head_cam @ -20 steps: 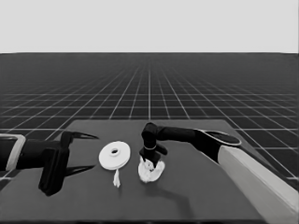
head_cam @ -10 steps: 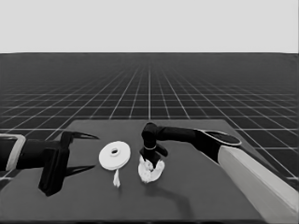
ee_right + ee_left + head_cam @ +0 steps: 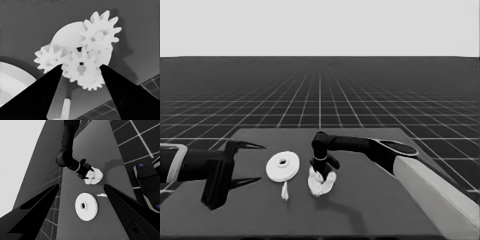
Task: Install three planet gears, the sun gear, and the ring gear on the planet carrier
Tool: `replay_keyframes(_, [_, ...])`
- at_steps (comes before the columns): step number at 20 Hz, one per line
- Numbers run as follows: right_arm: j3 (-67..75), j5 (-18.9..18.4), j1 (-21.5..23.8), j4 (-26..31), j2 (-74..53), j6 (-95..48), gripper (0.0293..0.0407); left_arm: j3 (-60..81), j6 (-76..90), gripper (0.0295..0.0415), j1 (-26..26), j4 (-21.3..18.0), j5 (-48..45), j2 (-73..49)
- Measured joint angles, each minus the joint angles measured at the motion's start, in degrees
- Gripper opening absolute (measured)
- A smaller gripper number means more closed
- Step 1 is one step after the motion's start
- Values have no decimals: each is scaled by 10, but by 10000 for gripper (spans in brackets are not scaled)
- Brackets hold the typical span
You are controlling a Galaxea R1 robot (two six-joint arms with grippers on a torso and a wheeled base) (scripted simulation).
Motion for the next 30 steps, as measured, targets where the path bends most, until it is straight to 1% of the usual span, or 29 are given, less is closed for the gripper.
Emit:
replay_keyframes(20, [0,0,0,0,0,120,310,0,0,385,0,0,0,0])
replay_keyframes(22, [0,0,0,0,0,126,369,0,0,385,0,0,0,0])
replay_keyframes(23, [0,0,0,0,0,127,380,0,0,385,0,0,0,0])
replay_keyframes(25, [0,0,0,0,0,128,384,0,0,385,0,0,0,0])
replay_keyframes(30, [0,0,0,0,0,129,385,0,0,385,0,0,0,0])
